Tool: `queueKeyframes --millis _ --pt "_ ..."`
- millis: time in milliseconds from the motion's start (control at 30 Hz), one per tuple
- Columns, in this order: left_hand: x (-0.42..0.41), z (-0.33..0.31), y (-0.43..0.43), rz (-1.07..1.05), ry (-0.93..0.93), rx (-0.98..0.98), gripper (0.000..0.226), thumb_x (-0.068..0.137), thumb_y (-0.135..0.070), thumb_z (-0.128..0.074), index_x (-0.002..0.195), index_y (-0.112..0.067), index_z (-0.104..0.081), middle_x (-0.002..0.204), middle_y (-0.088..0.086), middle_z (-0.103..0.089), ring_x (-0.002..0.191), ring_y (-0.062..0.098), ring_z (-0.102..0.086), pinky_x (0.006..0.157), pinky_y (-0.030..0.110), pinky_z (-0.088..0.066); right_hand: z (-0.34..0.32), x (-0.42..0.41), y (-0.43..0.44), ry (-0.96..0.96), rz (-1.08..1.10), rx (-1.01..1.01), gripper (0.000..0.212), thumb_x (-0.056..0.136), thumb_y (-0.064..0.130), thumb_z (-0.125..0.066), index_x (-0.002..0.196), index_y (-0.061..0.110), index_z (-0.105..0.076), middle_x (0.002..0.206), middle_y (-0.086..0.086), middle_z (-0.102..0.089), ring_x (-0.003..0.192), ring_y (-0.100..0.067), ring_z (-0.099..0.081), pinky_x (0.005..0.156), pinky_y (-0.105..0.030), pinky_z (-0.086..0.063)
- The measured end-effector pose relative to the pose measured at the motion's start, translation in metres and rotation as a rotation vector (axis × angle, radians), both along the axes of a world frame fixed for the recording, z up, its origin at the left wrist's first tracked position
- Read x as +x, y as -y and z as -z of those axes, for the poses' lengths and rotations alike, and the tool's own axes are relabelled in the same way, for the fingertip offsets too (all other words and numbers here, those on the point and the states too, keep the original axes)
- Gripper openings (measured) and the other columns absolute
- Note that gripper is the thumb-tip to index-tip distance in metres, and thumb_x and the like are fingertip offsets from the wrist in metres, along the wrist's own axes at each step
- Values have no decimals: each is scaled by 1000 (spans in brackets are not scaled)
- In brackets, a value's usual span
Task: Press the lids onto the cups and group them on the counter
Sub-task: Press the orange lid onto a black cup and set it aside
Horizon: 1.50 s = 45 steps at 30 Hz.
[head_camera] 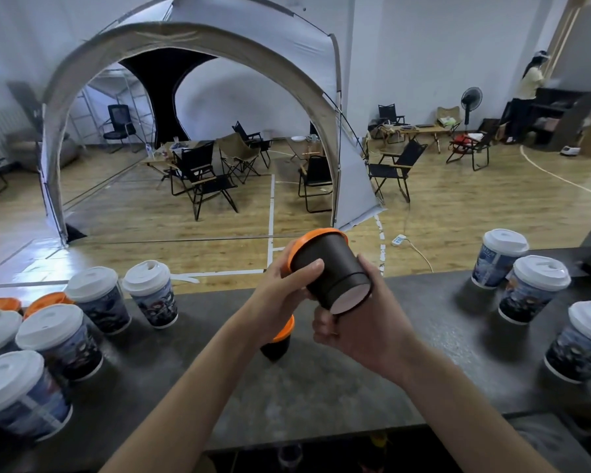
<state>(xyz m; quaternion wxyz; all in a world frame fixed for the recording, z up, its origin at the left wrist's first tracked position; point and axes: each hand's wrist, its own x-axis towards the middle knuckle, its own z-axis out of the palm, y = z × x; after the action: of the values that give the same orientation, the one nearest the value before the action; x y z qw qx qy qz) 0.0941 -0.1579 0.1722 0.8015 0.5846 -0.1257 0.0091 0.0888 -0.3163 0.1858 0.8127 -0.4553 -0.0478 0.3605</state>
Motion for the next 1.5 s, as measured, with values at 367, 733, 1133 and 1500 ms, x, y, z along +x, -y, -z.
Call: queueKeyframes --millis 367,733,1133,1500 --pt "1 -16 -5 92 -43 103 90 73 -50 -86 136 1 -48 102 12 -70 77 17 -72 71 31 -55 0 -1 2 -131 -89 124 77 97 72 -33 107 4 -66 67 -9 -54 57 -18 -46 60 -29 -41" --pt "5 -18 -2 66 -24 90 79 74 -29 -85 140 -3 -49 109 13 -68 89 20 -70 67 23 -56 0 2 11 54 -16 30 78 97 71 -30 128 8 -64 82 -16 -65 66 -22 -59 73 -35 -46" --pt "10 2 -7 -30 -47 107 72 75 -24 -84 139 -21 -52 126 13 -68 115 27 -68 90 31 -56 12 17 9 79 42 -74 72 98 67 -37 116 7 -73 94 -17 -72 72 -24 -64 66 -32 -58" --pt "0 1 2 -102 -79 41 46 86 -28 -73 124 -5 -62 102 11 -73 94 27 -72 72 29 -58 15 3 6 97 -60 -81 83 93 73 -35 129 5 -66 103 -15 -73 79 -25 -68 72 -36 -56"
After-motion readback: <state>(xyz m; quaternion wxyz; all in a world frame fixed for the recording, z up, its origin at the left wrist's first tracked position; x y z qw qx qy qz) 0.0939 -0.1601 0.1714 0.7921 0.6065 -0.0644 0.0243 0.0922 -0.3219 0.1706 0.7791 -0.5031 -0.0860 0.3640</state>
